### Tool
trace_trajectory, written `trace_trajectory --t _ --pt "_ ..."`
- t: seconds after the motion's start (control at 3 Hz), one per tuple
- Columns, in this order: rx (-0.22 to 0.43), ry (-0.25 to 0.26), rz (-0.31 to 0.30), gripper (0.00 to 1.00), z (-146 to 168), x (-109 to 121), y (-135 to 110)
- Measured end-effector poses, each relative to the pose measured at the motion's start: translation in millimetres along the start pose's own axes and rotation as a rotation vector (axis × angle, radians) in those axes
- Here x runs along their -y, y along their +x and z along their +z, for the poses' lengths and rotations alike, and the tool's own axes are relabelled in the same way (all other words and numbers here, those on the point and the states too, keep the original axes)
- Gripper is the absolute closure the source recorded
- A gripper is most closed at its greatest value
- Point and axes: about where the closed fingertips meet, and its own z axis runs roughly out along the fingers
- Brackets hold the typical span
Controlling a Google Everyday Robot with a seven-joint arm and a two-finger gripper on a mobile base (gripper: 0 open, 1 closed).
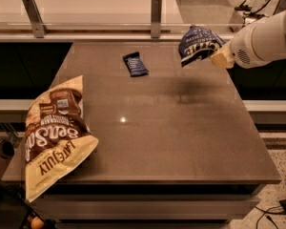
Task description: Move blue chip bag near brown chip bag
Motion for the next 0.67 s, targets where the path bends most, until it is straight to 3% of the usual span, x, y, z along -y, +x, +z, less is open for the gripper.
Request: trace_trajectory --t 0.67 --pt "-0.004 -0.062 -0.172 1.0 24 -70 29"
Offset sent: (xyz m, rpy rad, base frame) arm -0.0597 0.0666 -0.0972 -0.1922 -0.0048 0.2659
